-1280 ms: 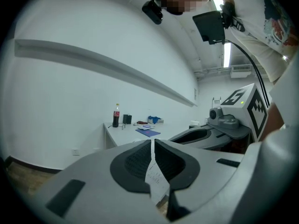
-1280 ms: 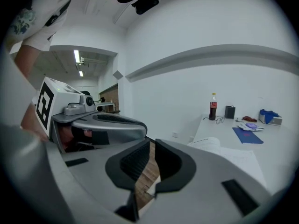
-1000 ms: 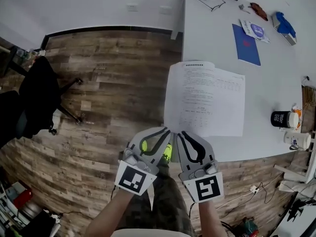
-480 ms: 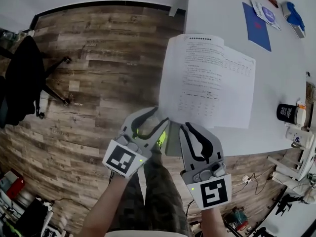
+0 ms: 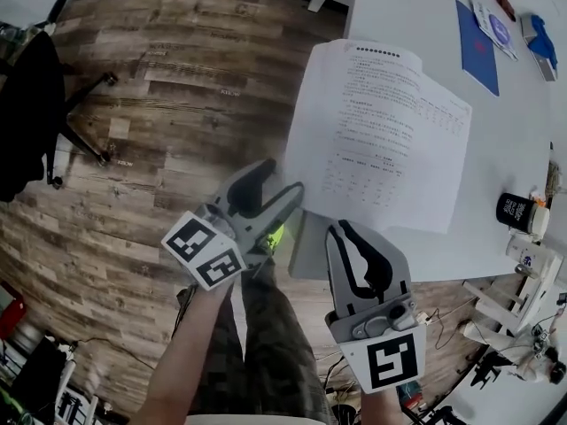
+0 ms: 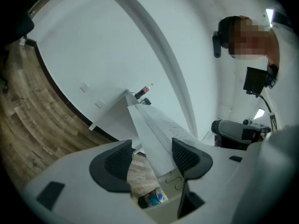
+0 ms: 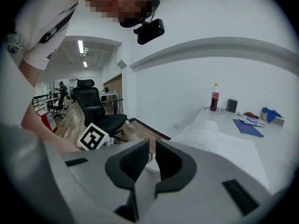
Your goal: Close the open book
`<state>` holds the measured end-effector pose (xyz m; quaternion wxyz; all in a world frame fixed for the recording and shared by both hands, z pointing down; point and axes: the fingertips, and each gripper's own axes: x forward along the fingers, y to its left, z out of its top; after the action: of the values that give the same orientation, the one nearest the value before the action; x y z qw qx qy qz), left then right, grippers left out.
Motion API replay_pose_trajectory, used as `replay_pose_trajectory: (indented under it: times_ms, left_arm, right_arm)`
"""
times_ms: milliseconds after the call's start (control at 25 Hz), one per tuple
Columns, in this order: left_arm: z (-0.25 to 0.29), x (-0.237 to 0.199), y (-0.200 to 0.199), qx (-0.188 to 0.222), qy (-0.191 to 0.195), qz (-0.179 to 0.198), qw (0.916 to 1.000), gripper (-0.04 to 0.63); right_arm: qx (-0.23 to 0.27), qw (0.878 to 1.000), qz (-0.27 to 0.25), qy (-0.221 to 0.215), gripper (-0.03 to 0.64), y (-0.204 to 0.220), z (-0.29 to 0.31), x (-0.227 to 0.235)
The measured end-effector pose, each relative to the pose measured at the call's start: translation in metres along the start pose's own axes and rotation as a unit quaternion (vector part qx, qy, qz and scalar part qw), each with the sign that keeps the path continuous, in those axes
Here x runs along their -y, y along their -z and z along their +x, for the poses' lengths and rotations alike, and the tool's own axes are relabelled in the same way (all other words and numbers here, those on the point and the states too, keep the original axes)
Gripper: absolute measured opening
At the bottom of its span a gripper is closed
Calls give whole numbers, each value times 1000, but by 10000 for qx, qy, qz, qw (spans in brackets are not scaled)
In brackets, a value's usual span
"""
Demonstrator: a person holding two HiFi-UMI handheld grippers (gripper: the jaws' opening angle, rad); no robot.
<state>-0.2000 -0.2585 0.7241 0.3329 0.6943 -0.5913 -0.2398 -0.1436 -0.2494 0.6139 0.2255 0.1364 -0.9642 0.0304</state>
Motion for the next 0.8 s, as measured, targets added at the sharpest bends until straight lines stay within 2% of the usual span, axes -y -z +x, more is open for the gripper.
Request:
replay_pose_trajectory:
  times_ms: [120,240,320,520,680,800]
  left_arm:
    - [3,-2,7,-77,107,-460,9989,249]
    - [6,0,10,-178,457,-1129,9924,247]
    - [5,6,10,-291,699,-1302,9886,245]
    - [6,24,-2,-299,803,-829,9929,233]
    - [-4,39,-20,-187,728,-171,9970,141]
    - [-11,49,-40,-141,714,237,9971,112]
  right_arm:
    - [-18,10000,18,-40,25,1,2,-1]
    - [-33,10000,55,-73,25,-1,4,-3]
    - [-59,9999,82,-100,25,-1,6,-5]
    - [-79,9999,88,-25,25,-1,8,-1]
    - [-127,9999,-36,91,25,-4,7,-1]
    - [-131,9998,-49,137,25,-9,7,-1]
